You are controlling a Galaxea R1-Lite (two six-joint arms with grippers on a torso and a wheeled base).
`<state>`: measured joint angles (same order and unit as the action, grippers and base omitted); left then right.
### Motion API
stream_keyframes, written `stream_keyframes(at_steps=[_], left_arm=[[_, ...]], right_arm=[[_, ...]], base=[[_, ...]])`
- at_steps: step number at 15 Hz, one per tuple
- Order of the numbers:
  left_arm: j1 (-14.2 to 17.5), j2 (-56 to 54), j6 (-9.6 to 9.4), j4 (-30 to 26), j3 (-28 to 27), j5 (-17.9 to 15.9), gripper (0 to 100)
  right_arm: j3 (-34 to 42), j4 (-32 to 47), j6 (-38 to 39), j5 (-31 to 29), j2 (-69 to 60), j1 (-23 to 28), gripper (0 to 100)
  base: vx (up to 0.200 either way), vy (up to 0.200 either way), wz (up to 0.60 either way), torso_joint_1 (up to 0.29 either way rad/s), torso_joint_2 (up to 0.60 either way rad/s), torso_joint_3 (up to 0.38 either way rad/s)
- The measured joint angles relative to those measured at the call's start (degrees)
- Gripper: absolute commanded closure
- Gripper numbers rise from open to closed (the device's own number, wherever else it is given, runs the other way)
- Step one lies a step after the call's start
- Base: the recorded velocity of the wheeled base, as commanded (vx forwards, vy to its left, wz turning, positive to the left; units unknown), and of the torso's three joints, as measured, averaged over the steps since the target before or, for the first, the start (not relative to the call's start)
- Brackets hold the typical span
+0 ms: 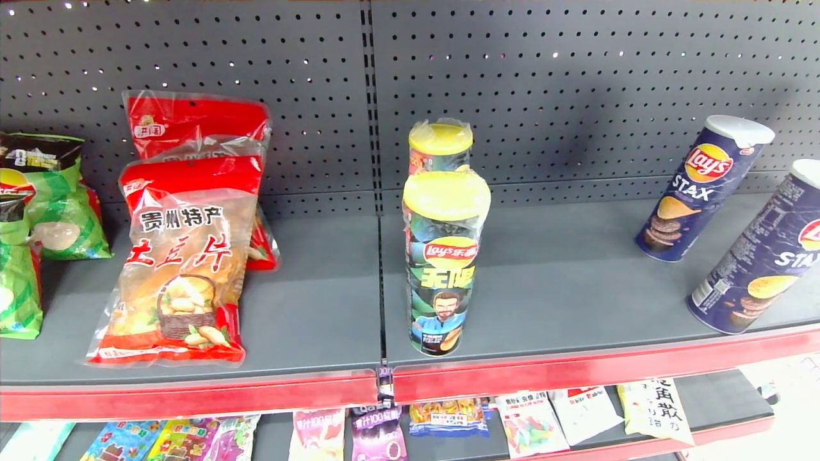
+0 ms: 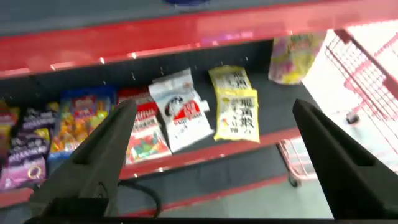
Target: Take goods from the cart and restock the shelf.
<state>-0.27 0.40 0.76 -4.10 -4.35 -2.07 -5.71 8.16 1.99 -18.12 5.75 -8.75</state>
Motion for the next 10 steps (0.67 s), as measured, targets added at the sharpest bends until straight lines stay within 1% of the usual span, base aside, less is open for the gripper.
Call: stream_keyframes(at_steps=[1,3,5,6,7,8,9,10], left_arm=[[0.0,-0.2,-0.27,0.4,0.7,3.4,0],[0.1,-0.4,-0.4,2.7,1.8,8.4,0],[0.1,-0.5,-0.68,3.3,2.6,9.8,0],[0.1,-0.5,-0.43,3.6,2.8,10.0,0],[0.1,-0.5,0.63,3.7,3.0,9.6,0],[0.1,-0.5,1.24,3.8,3.2,7.6,0],[0.1,-0.5,0.5,3.8,3.7,4.7,0],[0.1,-0.5,0.0,3.8,3.9,3.7,0]], right_arm=[[1.1,-5.0,-0.3,1.8,-0.1,0.0,0],[4.1,-12.1,-0.8,7.5,-0.2,0.0,0],[5.3,-12.4,-3.4,8.5,-0.3,0.0,0],[5.5,-12.3,-3.4,10.0,-0.3,0.0,0],[5.6,-12.3,-3.0,12.4,-0.4,0.0,0],[5.7,-12.3,-1.9,18.5,-0.4,0.0,0],[5.7,-11.8,-0.5,24.3,-0.4,0.0,0],[5.7,-11.1,-0.2,25.9,-0.2,-0.1,0]], base=[[0.0,0.0,0.0,0.0,0.0,0.0],[0.0,0.0,0.0,0.0,0.0,0.0],[0.0,0.0,0.0,0.0,0.0,0.0],[0.0,0.0,0.0,0.0,0.0,0.0],[0.0,0.0,0.0,0.0,0.0,0.0],[0.0,0.0,0.0,0.0,0.0,0.0],[0.0,0.0,0.0,0.0,0.0,0.0],[0.0,0.0,0.0,0.0,0.0,0.0]])
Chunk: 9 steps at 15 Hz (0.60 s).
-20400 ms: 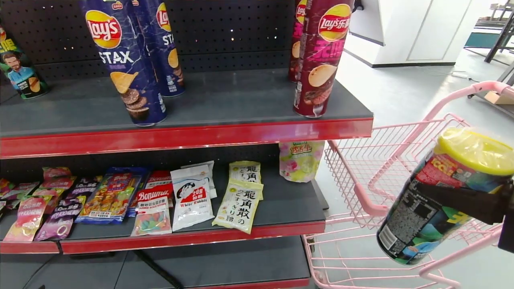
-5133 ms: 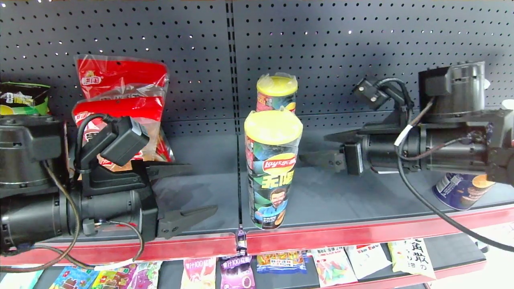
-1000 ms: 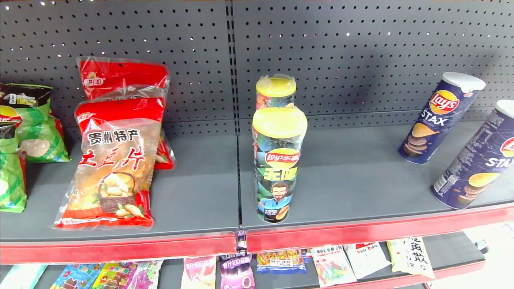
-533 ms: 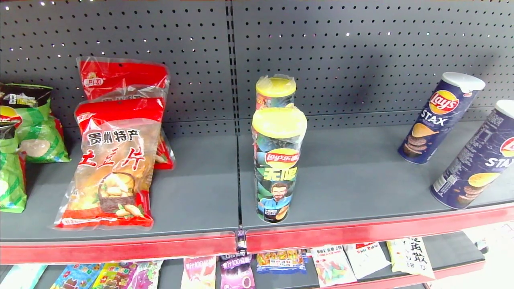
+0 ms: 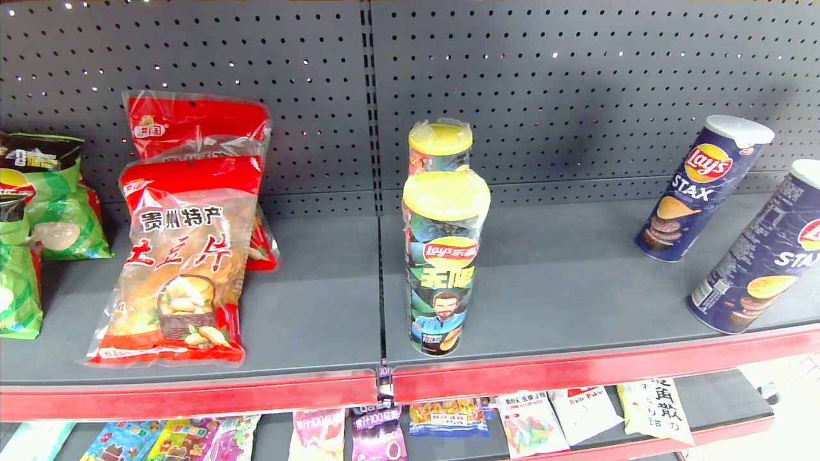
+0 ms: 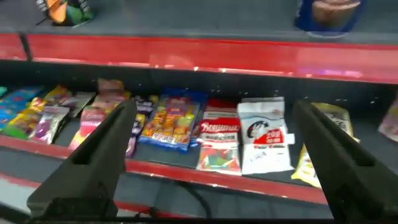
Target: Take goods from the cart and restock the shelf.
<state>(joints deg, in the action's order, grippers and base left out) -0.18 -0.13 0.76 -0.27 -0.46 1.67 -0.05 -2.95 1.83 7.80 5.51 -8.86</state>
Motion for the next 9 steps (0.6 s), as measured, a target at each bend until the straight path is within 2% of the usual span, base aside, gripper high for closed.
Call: stream_keyframes(at_steps=[1,3,5,9], left_arm=[[0.0,0.0,-0.16,0.0,0.2,-0.9,0],[0.0,0.0,-0.13,-0.1,0.3,-1.1,0],[0.0,0.0,-0.66,-0.1,0.3,-1.2,0],[0.0,0.0,-0.76,-0.1,0.3,-1.2,0]], right_arm=[[-0.2,0.5,-0.7,-0.5,0.1,0.2,0],[-0.3,2.1,-2.5,-5.2,-0.2,3.8,0],[-0.1,2.8,-2.0,-7.2,-2.6,7.0,0],[0.0,3.0,-2.1,-8.9,-5.0,8.8,0]], base=[[0.0,0.0,0.0,0.0,0.0,0.0],[0.0,0.0,0.0,0.0,0.0,0.0],[0.0,0.0,0.0,0.0,0.0,0.0],[0.0,0.0,0.0,0.0,0.0,0.0]])
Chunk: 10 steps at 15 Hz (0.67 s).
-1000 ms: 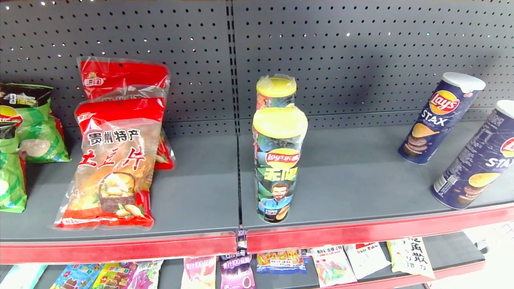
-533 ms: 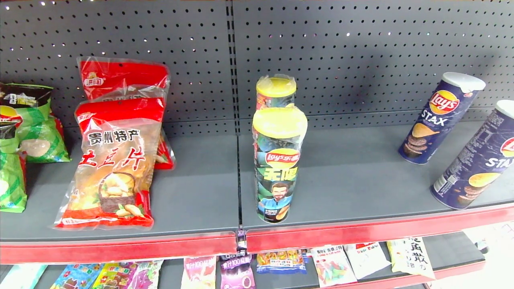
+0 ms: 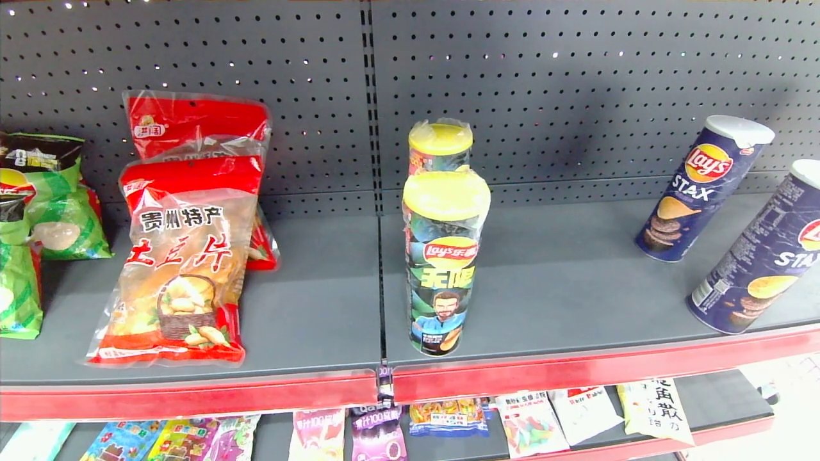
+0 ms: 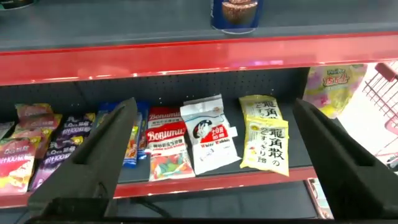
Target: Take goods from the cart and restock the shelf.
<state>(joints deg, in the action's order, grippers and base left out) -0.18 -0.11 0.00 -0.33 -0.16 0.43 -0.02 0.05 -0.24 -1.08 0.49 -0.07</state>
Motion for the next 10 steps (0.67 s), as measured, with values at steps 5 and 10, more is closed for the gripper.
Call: stream_keyframes(at_steps=[5,10], left_arm=[[0.0,0.0,-0.27,0.0,0.1,0.0,0],[0.0,0.0,-0.27,0.0,0.1,0.1,0]], right_arm=[[0.0,0.0,0.0,0.0,-0.4,0.1,0],[0.0,0.0,0.0,0.0,-0.5,0.1,0]], base=[[-0.04,0.0,0.0,0.0,0.0,0.0],[-0.16,0.0,0.0,0.01,0.0,0.002]])
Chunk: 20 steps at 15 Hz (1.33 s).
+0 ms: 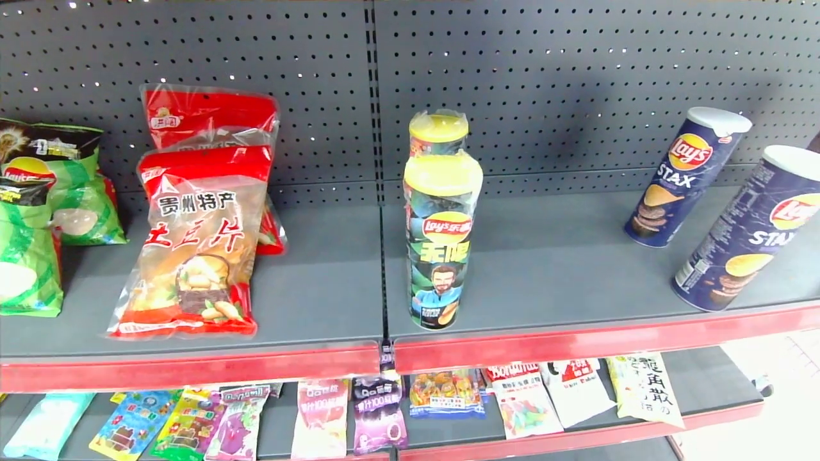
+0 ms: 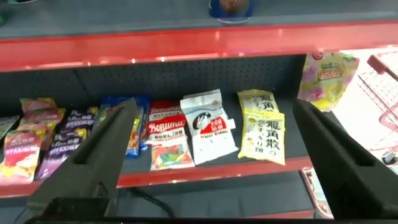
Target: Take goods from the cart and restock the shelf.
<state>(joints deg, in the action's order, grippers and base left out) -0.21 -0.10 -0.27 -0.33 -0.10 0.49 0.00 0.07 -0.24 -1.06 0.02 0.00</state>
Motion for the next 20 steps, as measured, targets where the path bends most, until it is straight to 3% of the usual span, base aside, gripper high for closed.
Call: stream_keyframes(at_steps=[2,20], left_arm=[[0.0,0.0,-0.09,0.0,0.0,0.0,0],[0.0,0.0,0.0,0.0,0.0,0.1,0]], right_arm=[[0.0,0.0,0.0,0.0,0.0,0.0,0],[0.0,0.1,0.1,-0.1,0.0,0.0,0]], base=[[0.0,0.0,0.0,0.0,0.0,0.0],[0.0,-0.2,0.0,0.005,0.0,0.004]])
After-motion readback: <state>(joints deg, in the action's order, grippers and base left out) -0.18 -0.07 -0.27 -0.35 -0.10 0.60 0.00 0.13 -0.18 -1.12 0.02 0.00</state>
